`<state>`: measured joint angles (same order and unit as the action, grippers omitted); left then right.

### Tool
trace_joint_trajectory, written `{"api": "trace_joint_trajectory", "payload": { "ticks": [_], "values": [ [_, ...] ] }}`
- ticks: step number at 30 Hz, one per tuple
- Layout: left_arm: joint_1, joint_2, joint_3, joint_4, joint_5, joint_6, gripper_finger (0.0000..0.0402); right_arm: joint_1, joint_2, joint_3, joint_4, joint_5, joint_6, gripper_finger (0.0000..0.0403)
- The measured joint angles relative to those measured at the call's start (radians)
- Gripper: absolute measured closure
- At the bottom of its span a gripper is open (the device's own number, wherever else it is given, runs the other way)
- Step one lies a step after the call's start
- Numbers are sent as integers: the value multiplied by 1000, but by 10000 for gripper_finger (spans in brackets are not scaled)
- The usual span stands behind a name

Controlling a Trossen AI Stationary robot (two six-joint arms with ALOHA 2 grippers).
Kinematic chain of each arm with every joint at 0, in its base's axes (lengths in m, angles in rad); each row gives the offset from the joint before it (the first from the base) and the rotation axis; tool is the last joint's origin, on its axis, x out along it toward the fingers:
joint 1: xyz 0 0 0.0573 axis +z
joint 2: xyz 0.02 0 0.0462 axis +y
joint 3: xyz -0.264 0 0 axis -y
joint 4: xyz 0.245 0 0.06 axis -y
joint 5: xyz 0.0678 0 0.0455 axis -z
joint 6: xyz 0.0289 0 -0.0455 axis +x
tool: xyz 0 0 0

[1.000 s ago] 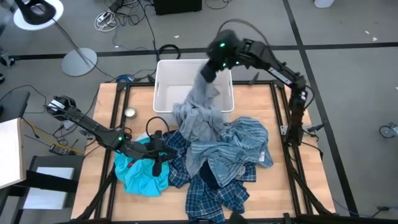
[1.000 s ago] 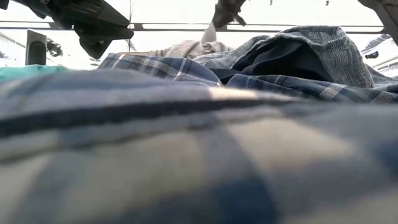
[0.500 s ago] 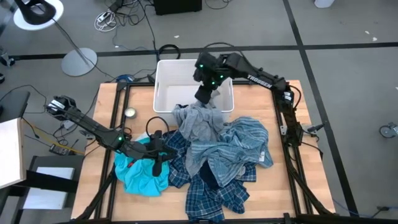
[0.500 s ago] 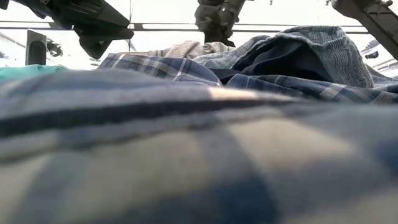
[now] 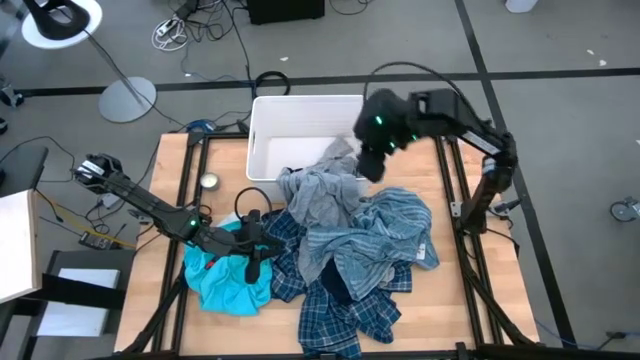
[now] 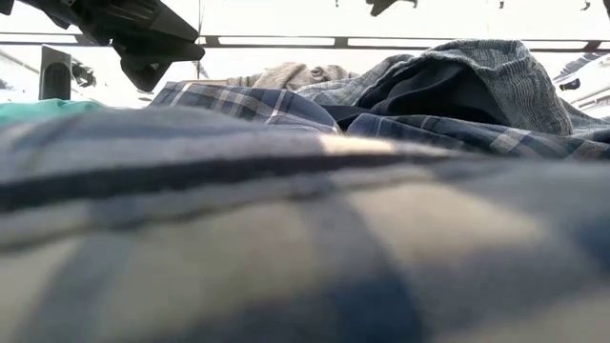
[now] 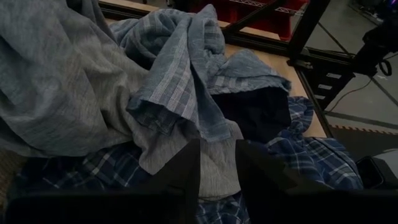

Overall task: Sort clothes
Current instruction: Put the gray shirt into the white bin

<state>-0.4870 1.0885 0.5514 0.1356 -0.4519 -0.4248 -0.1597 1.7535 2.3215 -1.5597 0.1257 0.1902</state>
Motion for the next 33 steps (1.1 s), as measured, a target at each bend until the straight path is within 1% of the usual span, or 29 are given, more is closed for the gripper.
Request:
{"api": "trace_joint_trajectory", "payload": {
  "ticks": [2, 4, 7, 10, 14, 18, 22, 26, 30, 33],
  "values": [
    [0, 0, 0, 0, 5, 0, 294, 67, -24, -8, -13, 70, 3, 256],
    [0, 0, 0, -1, 38, -2, 294, 128, -65, -39, -10, 145, 26, 258],
    [0, 0, 0, 0, 74, -10, 294, 204, -139, -118, -10, 236, 97, 261],
    [0, 0, 0, 0, 76, -11, 294, 271, -221, -260, 2, 285, 199, 264],
    [0, 0, 0, 0, 76, -11, 294, 357, -350, -520, 88, 338, 331, 265],
    [0, 0, 0, 0, 76, -11, 294, 408, -444, -783, 321, 376, 356, 264],
    [0, 0, 0, 1, 76, -22, 294, 421, -492, -999, 635, 384, 354, 265],
    [0, 0, 0, 1, 76, -25, 294, 421, -496, -1200, 973, 381, 303, 261],
    [0, 0, 0, 1, 76, -25, 294, 420, -484, -1374, 1271, 382, 302, 255],
    [0, 0, 0, 0, 75, -23, 294, 406, -457, -1487, 1499, 409, 298, 247]
  ]
}}
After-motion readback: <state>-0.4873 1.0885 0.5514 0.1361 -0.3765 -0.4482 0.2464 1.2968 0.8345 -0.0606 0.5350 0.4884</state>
